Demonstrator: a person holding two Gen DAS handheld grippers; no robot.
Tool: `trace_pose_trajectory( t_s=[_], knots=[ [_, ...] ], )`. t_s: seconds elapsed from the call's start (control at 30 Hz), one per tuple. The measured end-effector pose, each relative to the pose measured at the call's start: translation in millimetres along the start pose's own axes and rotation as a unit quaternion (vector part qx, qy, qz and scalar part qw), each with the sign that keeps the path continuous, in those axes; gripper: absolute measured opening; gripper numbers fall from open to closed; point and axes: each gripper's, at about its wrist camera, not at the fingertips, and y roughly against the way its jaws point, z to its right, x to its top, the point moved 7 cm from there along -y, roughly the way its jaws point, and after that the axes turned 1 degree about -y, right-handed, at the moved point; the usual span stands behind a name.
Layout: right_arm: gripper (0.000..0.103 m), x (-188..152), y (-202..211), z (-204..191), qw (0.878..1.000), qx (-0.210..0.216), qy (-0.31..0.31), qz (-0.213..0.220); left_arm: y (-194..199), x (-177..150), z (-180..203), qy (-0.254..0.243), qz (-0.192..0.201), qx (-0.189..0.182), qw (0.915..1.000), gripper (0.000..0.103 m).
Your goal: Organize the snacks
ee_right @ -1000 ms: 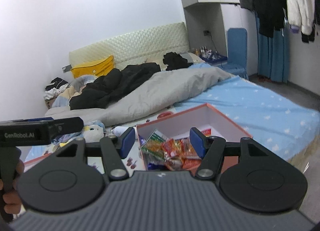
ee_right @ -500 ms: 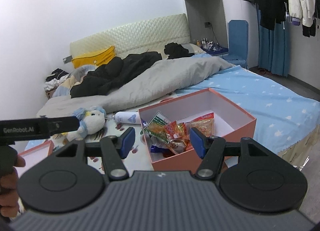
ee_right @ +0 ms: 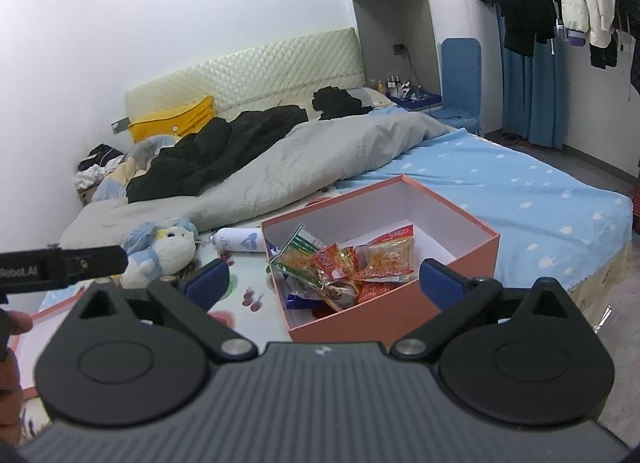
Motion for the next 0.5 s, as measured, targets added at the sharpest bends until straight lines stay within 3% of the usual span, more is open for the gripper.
trace_pose_trajectory(
  t_s=[0.5],
  knots=[
    [0.103, 0.8, 0.2, -1.6, 1.0, -0.002, 0.004, -0.001, -1.7, -0.3, 2.1, 0.001, 0.001, -0.002, 1.0, 0.103]
  ],
)
